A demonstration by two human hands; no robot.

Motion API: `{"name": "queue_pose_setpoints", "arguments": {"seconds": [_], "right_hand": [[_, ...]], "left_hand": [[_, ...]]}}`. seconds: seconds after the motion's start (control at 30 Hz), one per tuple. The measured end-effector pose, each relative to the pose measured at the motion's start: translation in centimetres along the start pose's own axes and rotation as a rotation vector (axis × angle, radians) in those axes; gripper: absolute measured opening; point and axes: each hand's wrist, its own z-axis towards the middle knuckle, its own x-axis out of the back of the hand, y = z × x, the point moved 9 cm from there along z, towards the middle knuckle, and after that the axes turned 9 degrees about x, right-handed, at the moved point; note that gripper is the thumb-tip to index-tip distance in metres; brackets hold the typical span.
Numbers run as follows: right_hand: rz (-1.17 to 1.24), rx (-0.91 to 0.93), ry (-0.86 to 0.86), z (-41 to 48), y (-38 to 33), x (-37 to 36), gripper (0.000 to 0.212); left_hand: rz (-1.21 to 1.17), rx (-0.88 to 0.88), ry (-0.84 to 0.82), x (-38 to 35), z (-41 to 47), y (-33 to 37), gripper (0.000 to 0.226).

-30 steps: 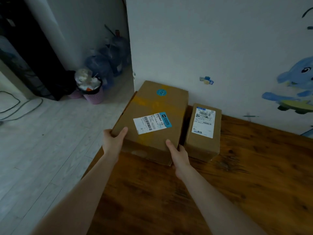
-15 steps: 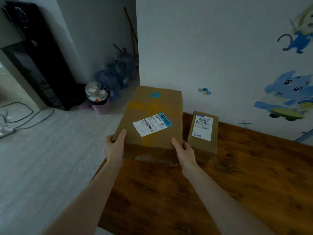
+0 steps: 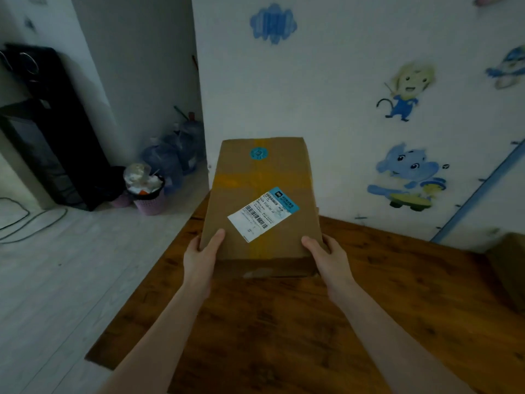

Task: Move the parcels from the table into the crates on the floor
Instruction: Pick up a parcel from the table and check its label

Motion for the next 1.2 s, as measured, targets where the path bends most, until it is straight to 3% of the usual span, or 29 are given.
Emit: {"name": "queue_pose_setpoints", "arguments": {"seconds": [0.2,0.47,0.6,0.77,0.87,1.0,1.2], "right_hand": [[0.000,0.010,0.069,-1.9,0.2,9.1,0.069],[-0.014,0.049,0.120,-4.8,0.3,20.1,0.065],[-0.014,0.035,0.119,-6.0,0.9,24.2,0.068],[0.044,-0.085,0.087,-7.1,1.8,27.5,0.085],[0.057,-0.126,0.040,-7.9,1.6,28.4,0.093],[0.079,-0.130,0.049,-8.1,1.3,29.5,0.084],[0.093,-0.154,0.073,-8.8,1.5,30.0,0.079]], "left_hand": [[-0.011,0.031,-0.121,-6.6,-5.4,-2.6,0.062],[0.124,0.100,-0.285,-13.4,-11.2,-6.4,0.077],[0.201,0.080,-0.347,-16.4,-14.4,-8.2,0.063],[0.207,0.025,-0.391,-18.5,-16.8,-8.7,0.057],[0.263,-0.007,-0.424,-19.5,-17.7,-8.6,0.067],[0.322,0.019,-0.489,-20.6,-18.1,-7.8,0.099],[0.351,0.034,-0.524,-21.8,-18.3,-6.4,0.086]]}}
